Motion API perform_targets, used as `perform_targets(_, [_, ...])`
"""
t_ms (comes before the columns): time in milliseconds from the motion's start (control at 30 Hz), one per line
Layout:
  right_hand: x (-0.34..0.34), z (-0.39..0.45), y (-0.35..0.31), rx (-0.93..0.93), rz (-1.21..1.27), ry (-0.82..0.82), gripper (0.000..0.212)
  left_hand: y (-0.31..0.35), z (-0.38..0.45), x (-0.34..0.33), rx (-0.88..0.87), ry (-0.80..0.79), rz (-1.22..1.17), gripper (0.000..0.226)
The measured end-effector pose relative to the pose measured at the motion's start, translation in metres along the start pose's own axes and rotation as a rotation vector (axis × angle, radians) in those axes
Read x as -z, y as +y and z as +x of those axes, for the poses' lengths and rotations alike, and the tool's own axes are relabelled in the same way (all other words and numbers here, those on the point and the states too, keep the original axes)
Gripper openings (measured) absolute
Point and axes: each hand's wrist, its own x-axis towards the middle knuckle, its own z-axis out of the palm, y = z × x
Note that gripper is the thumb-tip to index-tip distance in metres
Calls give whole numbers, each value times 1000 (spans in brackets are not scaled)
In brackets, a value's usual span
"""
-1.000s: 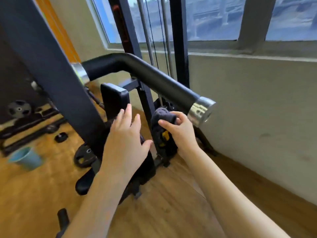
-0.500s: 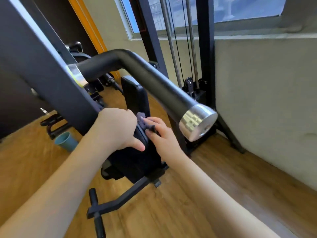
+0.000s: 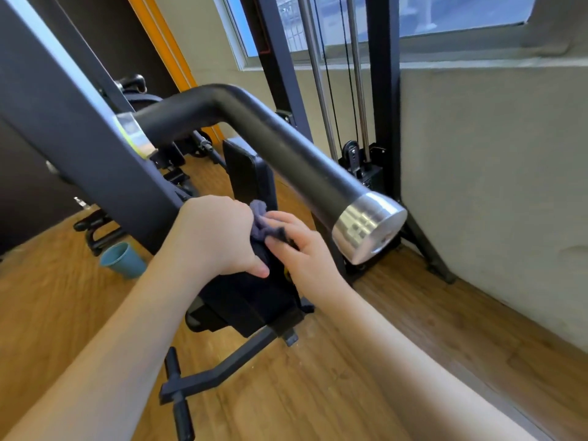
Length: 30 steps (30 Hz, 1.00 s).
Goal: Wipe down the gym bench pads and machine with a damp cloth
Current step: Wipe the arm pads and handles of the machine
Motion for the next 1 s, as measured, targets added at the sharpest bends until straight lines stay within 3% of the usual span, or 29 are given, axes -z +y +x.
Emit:
perform_targets(100, [1, -20, 7, 58, -61, 70, 23, -1, 1, 0, 27, -22, -9, 55])
perform_targets(267, [11, -27, 36, -96, -187, -32, 39, -1, 1, -4, 29, 2, 2, 60])
perform_targets(300, [12, -24, 32, -137, -152, -25, 38, -1, 0, -4, 27, 3, 8, 60])
perform_targets(367, [18, -16, 6, -159, 147, 16, 35, -3, 1, -5, 6, 18, 7, 57])
perform_targets(433, [20, -11, -20, -131, 369, -39, 31, -4, 0, -5, -24, 24, -10, 64])
perform_targets(533, [12, -16, -20, -58, 327, -135, 28, -5, 0, -4, -40, -10, -32, 67])
perform_targets(633, [7, -26, -4, -29, 281, -41, 28, -8, 0, -6, -22, -31, -30, 67])
perform_targets(767, [9, -37, 16, 37, -39, 16, 31, 7, -6, -18, 21, 47, -40, 66])
perform_targets(833, [10, -39, 28, -15, -162, -16, 33, 23, -20, -37, 111, 95, -97, 70])
perform_targets(900, [14, -36, 28, -110, -112, 26, 34, 34, -33, -60, 166, 287, -224, 78])
perform_targets(1000, [20, -23, 1, -152, 184, 203, 40, 36, -33, -83, 148, 517, -342, 89])
